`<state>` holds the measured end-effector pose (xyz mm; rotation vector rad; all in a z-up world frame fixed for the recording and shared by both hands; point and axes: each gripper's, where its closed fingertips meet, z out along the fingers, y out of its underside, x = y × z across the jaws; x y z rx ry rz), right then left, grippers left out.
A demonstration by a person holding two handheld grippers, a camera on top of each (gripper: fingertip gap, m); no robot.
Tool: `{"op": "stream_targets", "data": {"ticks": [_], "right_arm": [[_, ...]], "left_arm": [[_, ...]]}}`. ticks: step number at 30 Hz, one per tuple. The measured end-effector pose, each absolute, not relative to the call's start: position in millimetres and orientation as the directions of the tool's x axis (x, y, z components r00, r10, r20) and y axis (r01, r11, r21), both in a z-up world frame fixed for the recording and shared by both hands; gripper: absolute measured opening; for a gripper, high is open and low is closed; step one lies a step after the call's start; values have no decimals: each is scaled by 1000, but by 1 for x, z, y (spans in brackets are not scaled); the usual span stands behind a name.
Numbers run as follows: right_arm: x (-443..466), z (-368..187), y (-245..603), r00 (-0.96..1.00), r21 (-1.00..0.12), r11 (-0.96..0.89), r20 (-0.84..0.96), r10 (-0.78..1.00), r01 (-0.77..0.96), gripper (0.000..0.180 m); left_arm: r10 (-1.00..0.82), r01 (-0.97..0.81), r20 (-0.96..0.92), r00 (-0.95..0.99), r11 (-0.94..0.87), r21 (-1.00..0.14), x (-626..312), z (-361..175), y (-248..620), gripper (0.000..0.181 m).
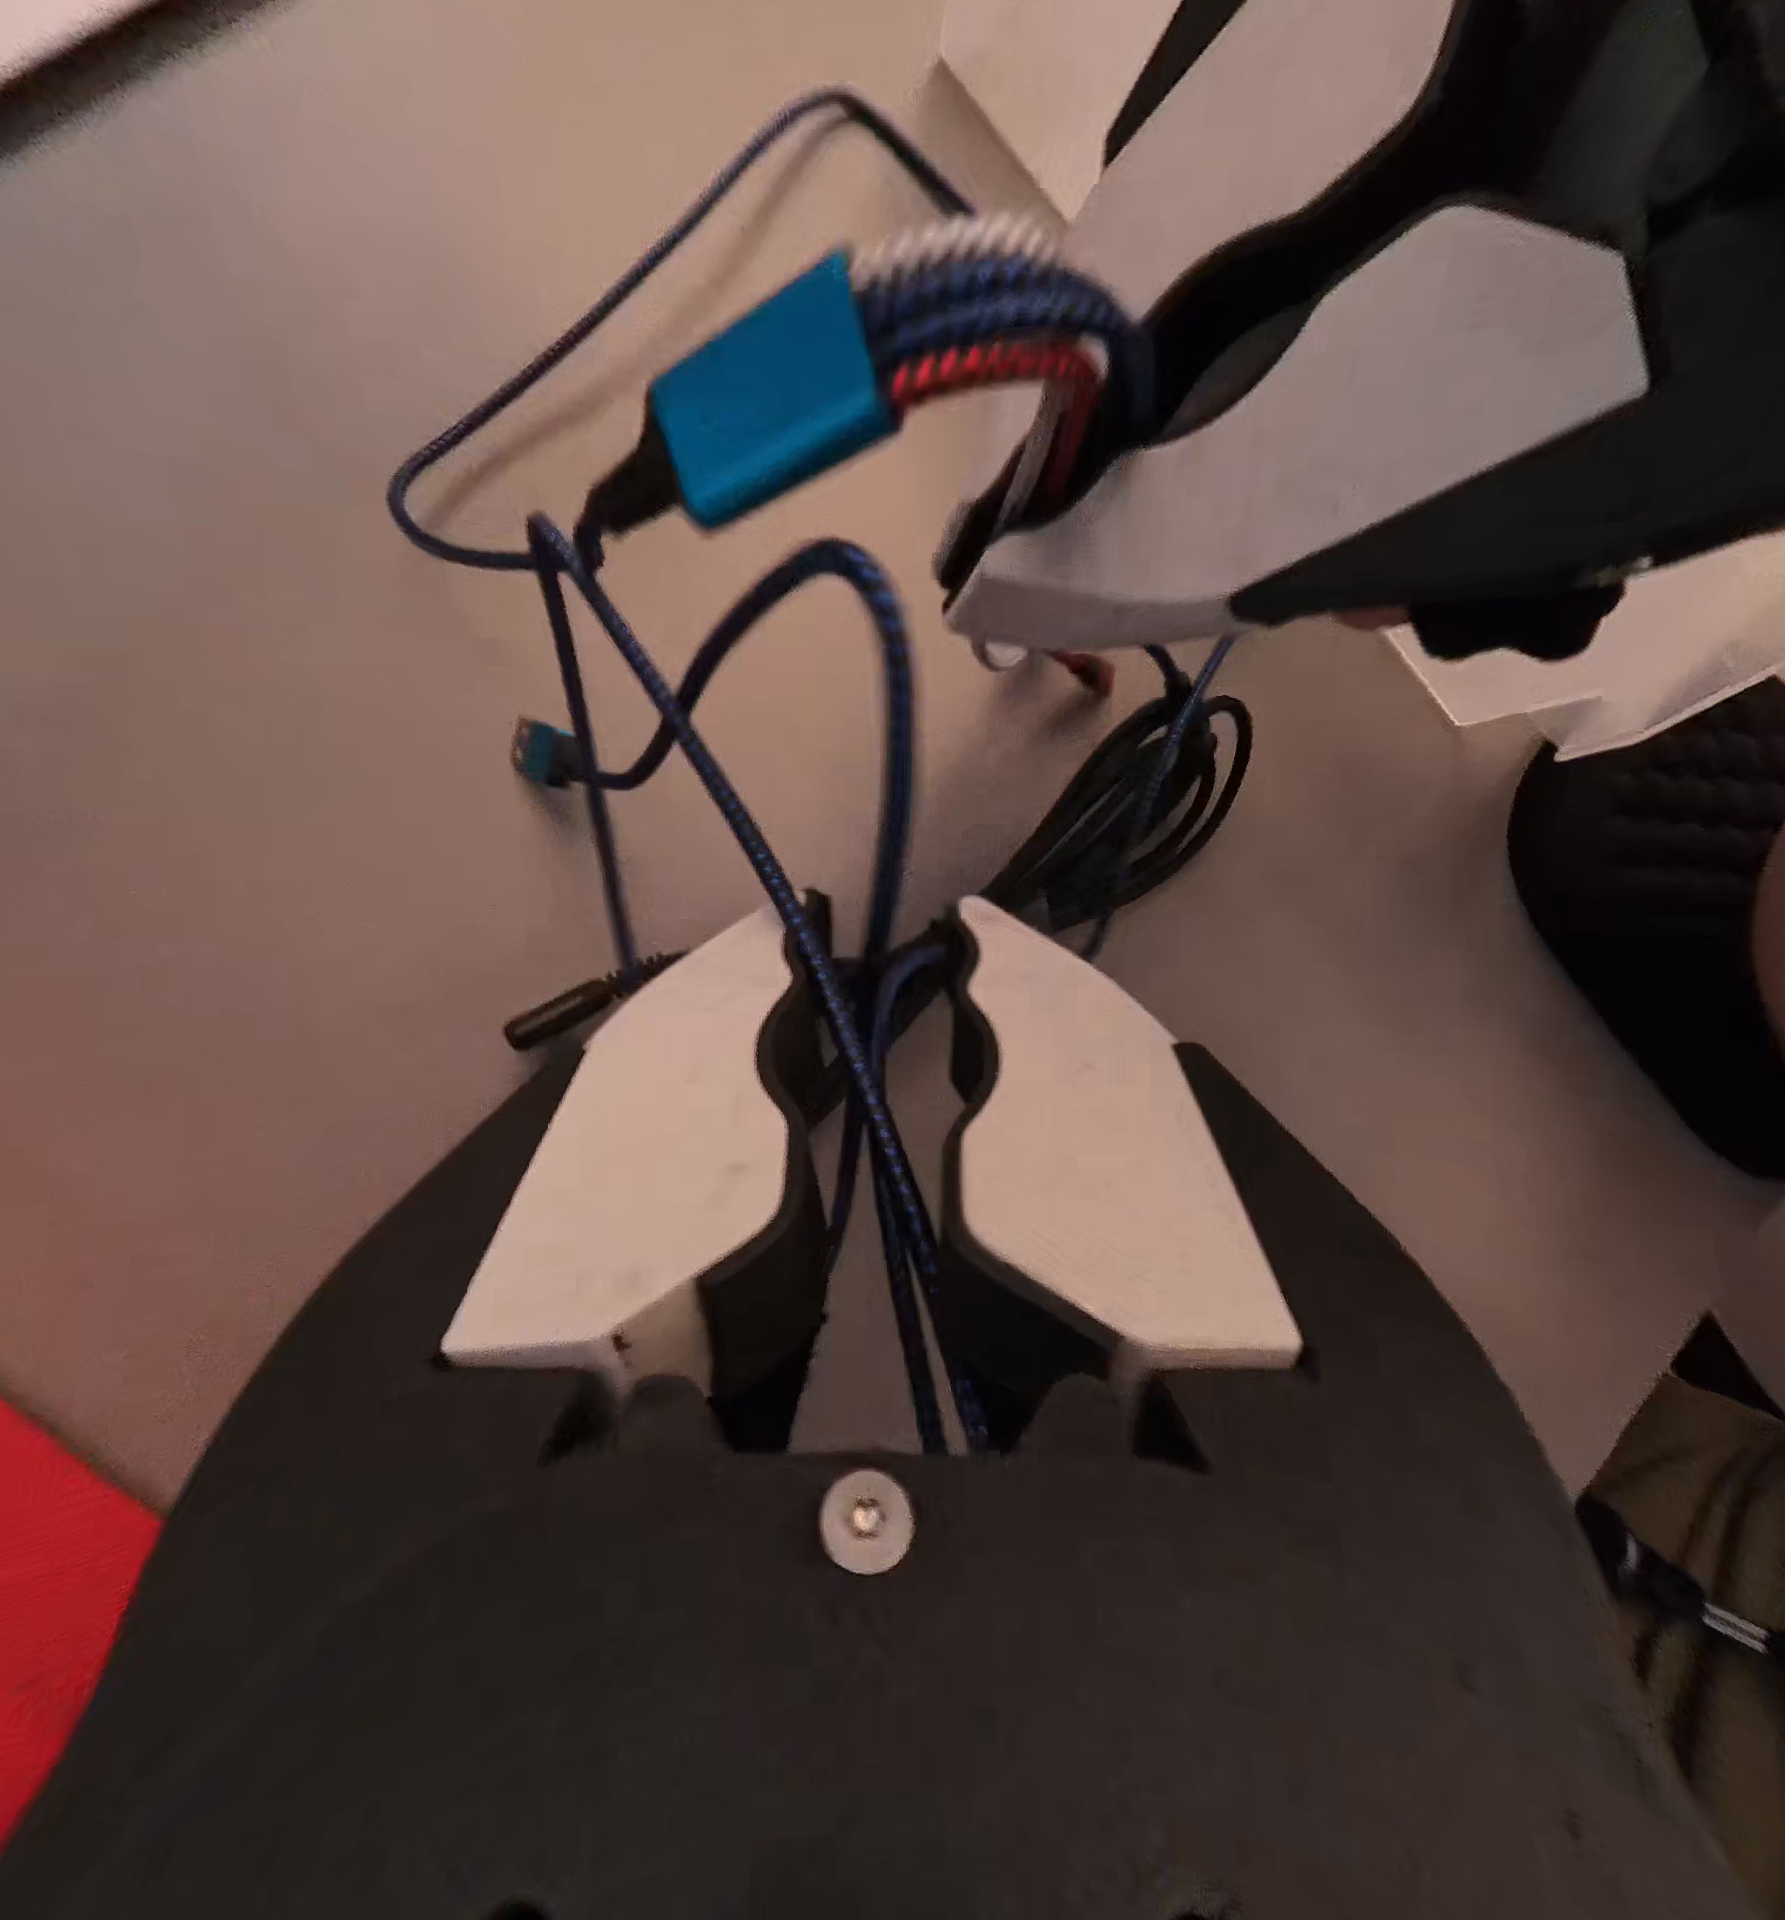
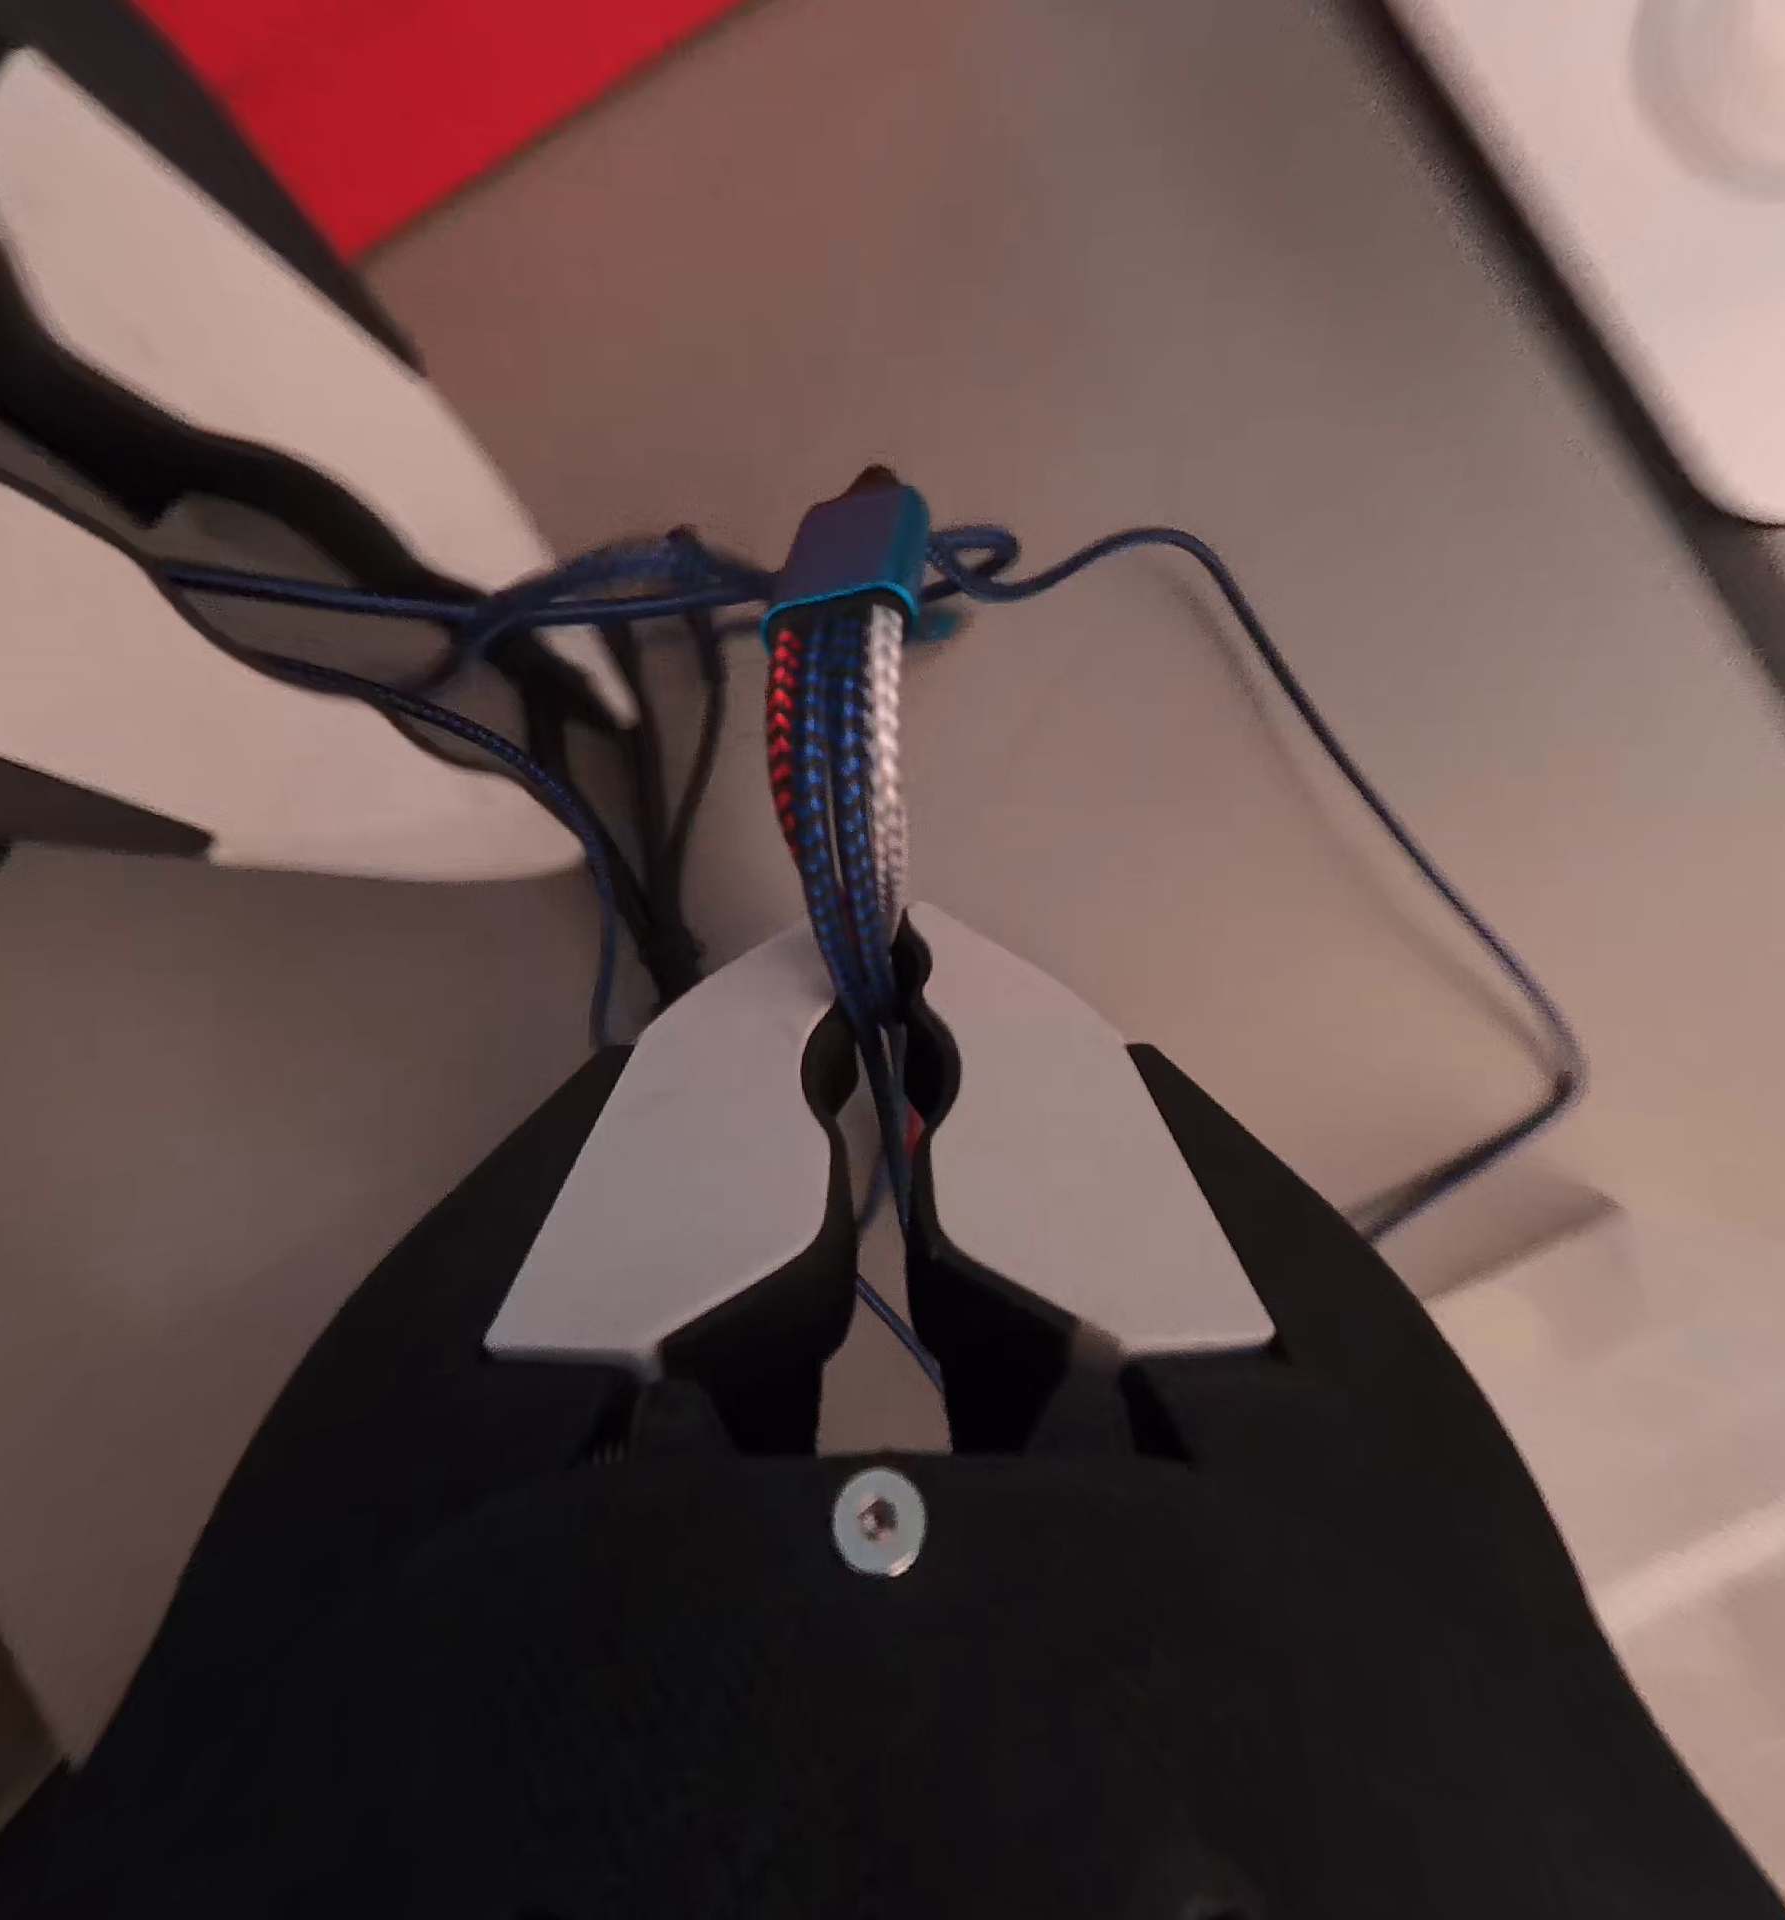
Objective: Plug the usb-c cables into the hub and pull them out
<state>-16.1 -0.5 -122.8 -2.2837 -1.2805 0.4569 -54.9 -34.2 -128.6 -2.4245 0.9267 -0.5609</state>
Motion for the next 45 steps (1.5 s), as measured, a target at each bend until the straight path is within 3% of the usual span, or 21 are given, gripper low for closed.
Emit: {"op": "stream_targets", "data": {"ticks": [5,11,16,27,29,31,34,37,45], "right_arm": [[-33,-150,-12,456,-454,-423,-40,889,785,4],[-36,-156,-18,446,-407,-450,-110,888,795,16],[-30,-129,-18,433,-487,-452,-159,887,747,25],[0,-42,-10,462,-720,-301,31,886,625,28],[3,-33,-6,488,-745,-284,63,871,603,28],[4,-27,-2,502,-764,-268,84,861,587,29],[6,-28,4,515,-767,-252,118,849,591,29],[10,-34,9,528,-744,-260,144,837,616,29],[8,-53,11,515,-703,-291,124,848,649,29]], "left_arm": [[-712,-508,214,669,-648,-567,-66,-141,-43,36],[-719,-465,122,684,-559,-686,-93,-97,-46,51],[-695,-386,45,718,-451,-805,-135,-22,-45,65],[-486,-183,-96,868,-134,-974,-272,121,19,51],[-321,-180,-150,935,-64,-982,-315,122,38,43],[-271,-194,-164,948,-87,-977,-336,95,44,47],[-341,-332,-266,902,-153,-931,-346,45,56,45],[-472,-490,-300,829,-355,-796,-354,-5,49,44],[-599,-709,-382,704,-565,-421,-394,-103,43,54]]}}
